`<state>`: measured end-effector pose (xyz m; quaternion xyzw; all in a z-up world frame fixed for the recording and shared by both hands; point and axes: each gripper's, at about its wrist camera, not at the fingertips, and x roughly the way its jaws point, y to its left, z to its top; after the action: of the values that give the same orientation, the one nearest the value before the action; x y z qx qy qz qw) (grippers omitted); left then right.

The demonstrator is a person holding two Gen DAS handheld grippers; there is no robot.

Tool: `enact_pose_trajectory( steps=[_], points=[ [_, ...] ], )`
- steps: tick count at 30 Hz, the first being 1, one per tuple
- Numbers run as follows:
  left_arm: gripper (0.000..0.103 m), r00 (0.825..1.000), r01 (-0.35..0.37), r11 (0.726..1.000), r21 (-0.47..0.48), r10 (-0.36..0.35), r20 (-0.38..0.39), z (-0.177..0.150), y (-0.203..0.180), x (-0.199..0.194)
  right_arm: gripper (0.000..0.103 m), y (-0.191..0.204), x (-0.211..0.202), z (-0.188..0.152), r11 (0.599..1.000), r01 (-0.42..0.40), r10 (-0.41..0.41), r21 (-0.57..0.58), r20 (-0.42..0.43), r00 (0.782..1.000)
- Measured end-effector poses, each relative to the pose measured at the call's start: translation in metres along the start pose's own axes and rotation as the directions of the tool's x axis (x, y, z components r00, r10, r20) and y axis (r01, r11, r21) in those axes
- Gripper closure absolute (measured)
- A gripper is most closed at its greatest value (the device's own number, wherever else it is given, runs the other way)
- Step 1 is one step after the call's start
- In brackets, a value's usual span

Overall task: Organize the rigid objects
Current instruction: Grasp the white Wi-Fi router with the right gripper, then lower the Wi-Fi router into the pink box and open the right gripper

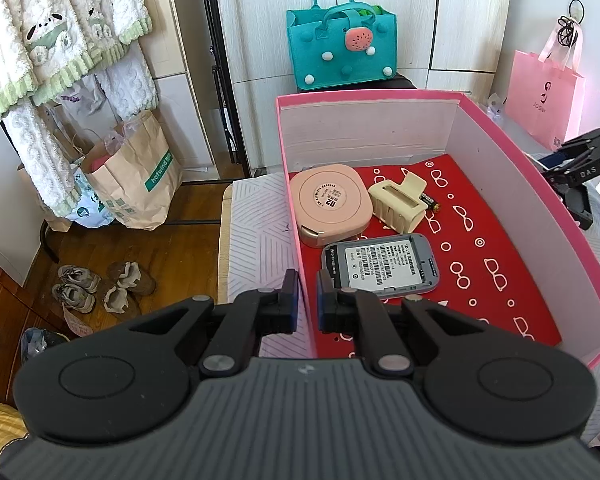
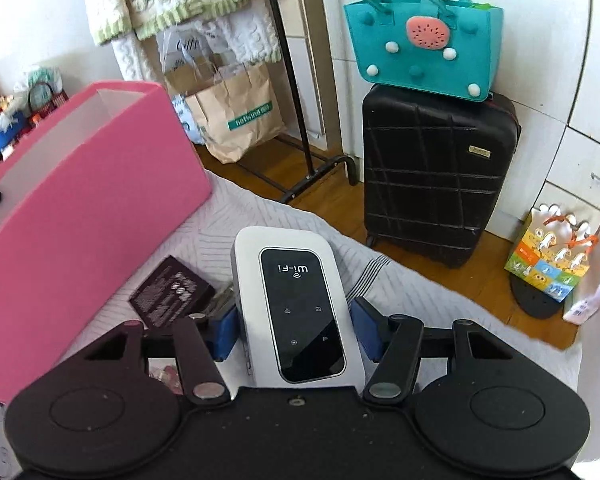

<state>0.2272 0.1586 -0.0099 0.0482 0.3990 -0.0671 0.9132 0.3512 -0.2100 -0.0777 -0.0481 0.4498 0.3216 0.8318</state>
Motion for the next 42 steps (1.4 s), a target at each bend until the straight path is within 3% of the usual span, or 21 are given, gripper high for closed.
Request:
enact_pose_trajectory(
  steps=[9, 17, 27, 34, 41, 42],
  points=[
    [0.095, 1.0, -0.001, 1.0, 0.001, 0.001, 0.0, 0.0, -0.001, 0.0, 0.04, -0.005, 0.003, -0.005, 0.991, -0.044, 0.046, 0.127, -0.013, 0.999],
    [0.095, 1.0, -0.002, 1.0, 0.004, 0.002, 0.0, 0.0, -0.001, 0.0, 0.042, 0.016, -0.02, -0.007, 0.996, -0.006, -0.001, 0.084, 0.079, 0.997],
    [0.095, 1.0, -0.003, 1.0, 0.006, 0.003, 0.0, 0.0, -0.003, 0.001, 0.042, 0.073, -0.061, -0.001, 1.0, -0.016, 0.016, -0.005, 0.162, 0.987],
    [0.095, 1.0, -0.004, 1.0, 0.012, 0.004, 0.003, 0.0, -0.006, 0.003, 0.042, 0.142, -0.081, 0.013, 0.983, -0.08, 0.112, -0.167, 0.195, 0.974],
    [0.096, 1.0, 0.017, 1.0, -0.009, -0.017, 0.004, 0.003, -0.003, 0.002, 0.042, 0.219, -0.059, 0.033, 0.91, -0.107, 0.16, -0.4, 0.101, 0.982],
    [0.096, 1.0, 0.018, 1.0, -0.008, -0.018, 0.005, 0.003, -0.004, 0.002, 0.059, 0.225, -0.053, 0.036, 0.907, -0.1, 0.146, -0.409, 0.083, 0.986]
  ],
)
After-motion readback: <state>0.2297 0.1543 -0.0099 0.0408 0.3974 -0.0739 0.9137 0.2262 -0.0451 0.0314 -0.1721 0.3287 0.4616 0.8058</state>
